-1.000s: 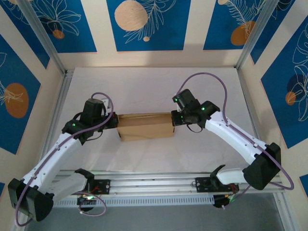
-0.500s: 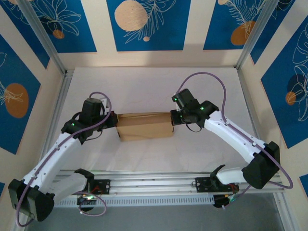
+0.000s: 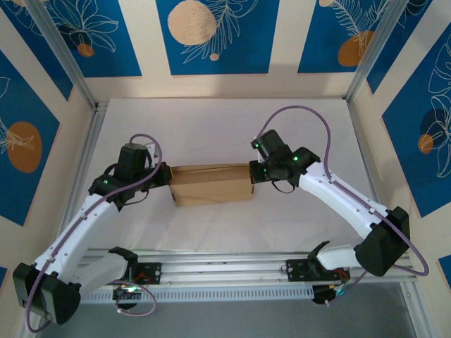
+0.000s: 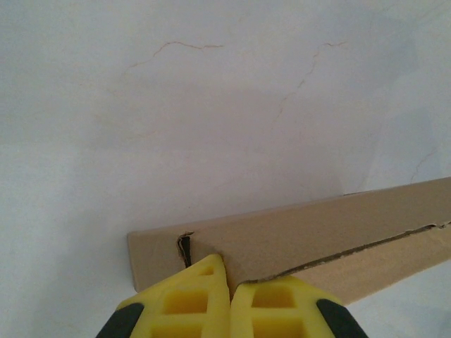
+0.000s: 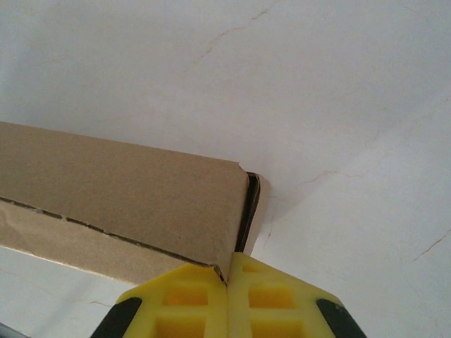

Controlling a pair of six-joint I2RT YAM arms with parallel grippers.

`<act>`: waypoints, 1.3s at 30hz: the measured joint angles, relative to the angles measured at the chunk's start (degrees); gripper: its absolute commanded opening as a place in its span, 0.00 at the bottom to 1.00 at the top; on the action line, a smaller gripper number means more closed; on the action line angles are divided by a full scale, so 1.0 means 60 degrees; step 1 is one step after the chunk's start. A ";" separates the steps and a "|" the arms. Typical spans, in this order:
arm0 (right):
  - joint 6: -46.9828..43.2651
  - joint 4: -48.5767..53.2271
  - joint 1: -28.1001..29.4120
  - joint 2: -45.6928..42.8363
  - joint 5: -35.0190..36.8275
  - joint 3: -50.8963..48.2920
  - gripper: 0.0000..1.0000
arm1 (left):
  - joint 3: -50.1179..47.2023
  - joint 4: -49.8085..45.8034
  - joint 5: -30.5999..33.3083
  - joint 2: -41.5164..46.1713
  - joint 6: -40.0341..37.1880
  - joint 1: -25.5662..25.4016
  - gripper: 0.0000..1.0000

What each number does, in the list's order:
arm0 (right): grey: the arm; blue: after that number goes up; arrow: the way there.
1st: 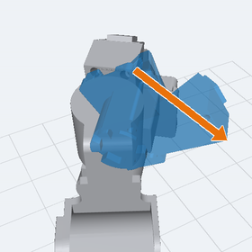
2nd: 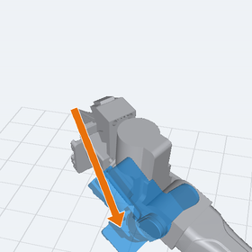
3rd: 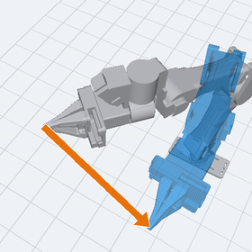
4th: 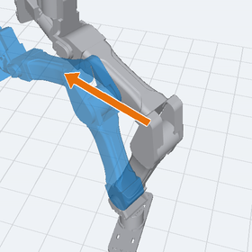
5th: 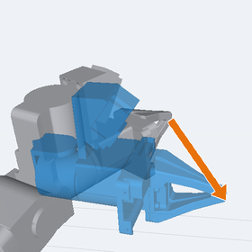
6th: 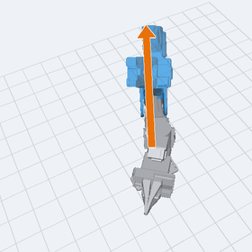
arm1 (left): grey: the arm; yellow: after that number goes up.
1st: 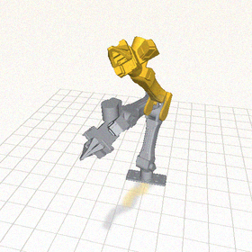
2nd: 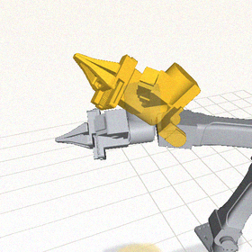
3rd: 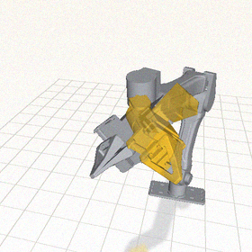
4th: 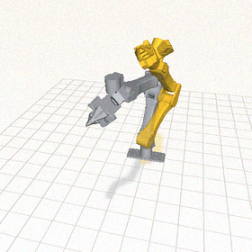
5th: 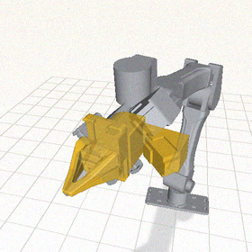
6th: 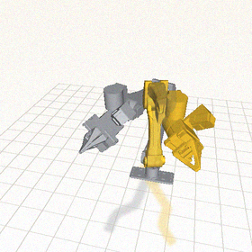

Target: Fold the paper box

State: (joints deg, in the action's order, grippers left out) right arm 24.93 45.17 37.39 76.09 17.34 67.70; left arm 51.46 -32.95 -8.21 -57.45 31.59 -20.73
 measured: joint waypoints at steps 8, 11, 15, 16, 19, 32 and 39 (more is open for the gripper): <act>0.0004 0.0015 -0.0004 0.0000 0.0004 0.0000 0.00 | 0.0000 0.0142 -0.0364 -0.0007 0.0408 0.0127 0.00; 0.0000 0.0015 -0.0004 0.0000 0.0004 0.0000 0.00 | 0.0000 0.0142 -0.0382 -0.0007 0.0426 0.0142 0.00; 0.0000 0.0004 0.0000 0.0000 -0.0015 0.0000 0.00 | 0.0000 0.0098 -0.0302 0.0000 0.0208 0.0164 0.00; 0.0000 0.0004 0.0000 0.0000 -0.0044 0.0000 0.00 | 0.0000 0.0073 -0.0266 0.0011 0.0120 0.0168 0.00; 0.0000 -0.0029 0.0004 0.0000 -0.0189 -0.0004 0.00 | 0.0000 -0.0051 -0.0047 0.0138 -0.0164 0.0168 0.00; -0.0007 -0.0244 0.0029 0.0044 -0.0503 -0.0047 0.00 | -0.0062 -0.0299 0.0550 0.0444 -0.1024 0.0168 0.00; -0.0080 -0.0310 0.0029 0.0055 -0.0579 -0.0055 0.00 | -0.0073 -0.0339 0.0692 0.0594 -0.1373 0.0168 0.00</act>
State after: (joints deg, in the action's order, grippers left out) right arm 24.45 43.31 37.56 76.42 13.87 67.37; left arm 51.03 -34.98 -4.05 -53.89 23.35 -19.73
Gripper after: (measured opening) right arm 0.066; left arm 0.047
